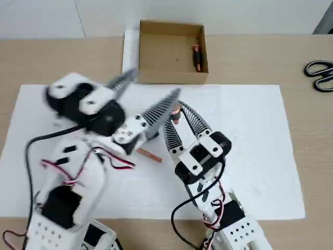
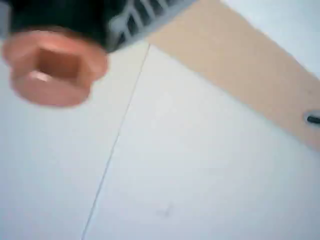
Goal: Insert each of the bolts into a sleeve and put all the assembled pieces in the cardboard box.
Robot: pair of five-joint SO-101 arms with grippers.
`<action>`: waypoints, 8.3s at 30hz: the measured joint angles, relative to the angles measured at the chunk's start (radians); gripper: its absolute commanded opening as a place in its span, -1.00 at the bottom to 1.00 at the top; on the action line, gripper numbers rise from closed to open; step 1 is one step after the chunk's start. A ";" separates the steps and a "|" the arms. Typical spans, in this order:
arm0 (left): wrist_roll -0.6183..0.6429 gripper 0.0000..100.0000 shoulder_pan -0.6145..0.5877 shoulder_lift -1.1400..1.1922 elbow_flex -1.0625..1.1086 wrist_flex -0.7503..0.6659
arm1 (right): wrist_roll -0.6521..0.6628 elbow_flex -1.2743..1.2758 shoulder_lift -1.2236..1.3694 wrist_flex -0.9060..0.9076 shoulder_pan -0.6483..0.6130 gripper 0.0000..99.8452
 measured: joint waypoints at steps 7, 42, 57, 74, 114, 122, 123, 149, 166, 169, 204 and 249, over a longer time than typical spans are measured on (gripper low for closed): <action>-0.095 -0.87 -0.074 -0.137 -0.043 0.078 | 0.000 -0.018 0.000 0.140 0.075 -0.99; -0.100 -0.99 -0.397 -0.548 0.638 -0.115 | 0.000 -1.985 2.171 0.152 0.308 -0.99; -0.101 -0.99 -0.397 -0.548 0.638 -0.115 | 0.000 -2.507 2.670 0.141 0.229 -0.99; -0.101 -0.99 -0.397 -0.548 0.638 -0.115 | -0.002 -2.739 2.829 0.296 0.187 -0.47; -0.097 -0.99 -0.710 -0.548 0.712 0.037 | -0.055 -3.195 2.526 1.898 -0.017 -0.54; 0.094 -0.99 -0.713 -0.548 0.713 0.224 | -0.235 -3.195 2.526 1.919 -0.095 -0.54; 0.094 -0.99 -0.713 -0.548 0.713 0.236 | -0.238 -3.195 2.526 1.919 -0.109 -0.54; 0.000 -0.99 -0.928 -0.548 0.713 0.258 | -0.298 -2.822 2.510 1.930 -0.229 -0.54; 0.000 -0.99 -0.928 -0.548 0.713 0.258 | -0.301 -2.768 2.504 1.878 -0.219 -0.99; 0.000 -0.99 -0.928 -0.548 0.713 0.258 | -0.301 -2.768 2.504 1.870 -0.226 -0.99; 0.000 -0.98 -0.624 -0.394 0.118 0.511 | -0.110 -2.584 1.760 1.927 -0.002 -0.99; 0.838 -0.98 -0.526 1.028 -0.499 1.040 | -0.341 -1.083 1.102 1.221 0.071 -0.99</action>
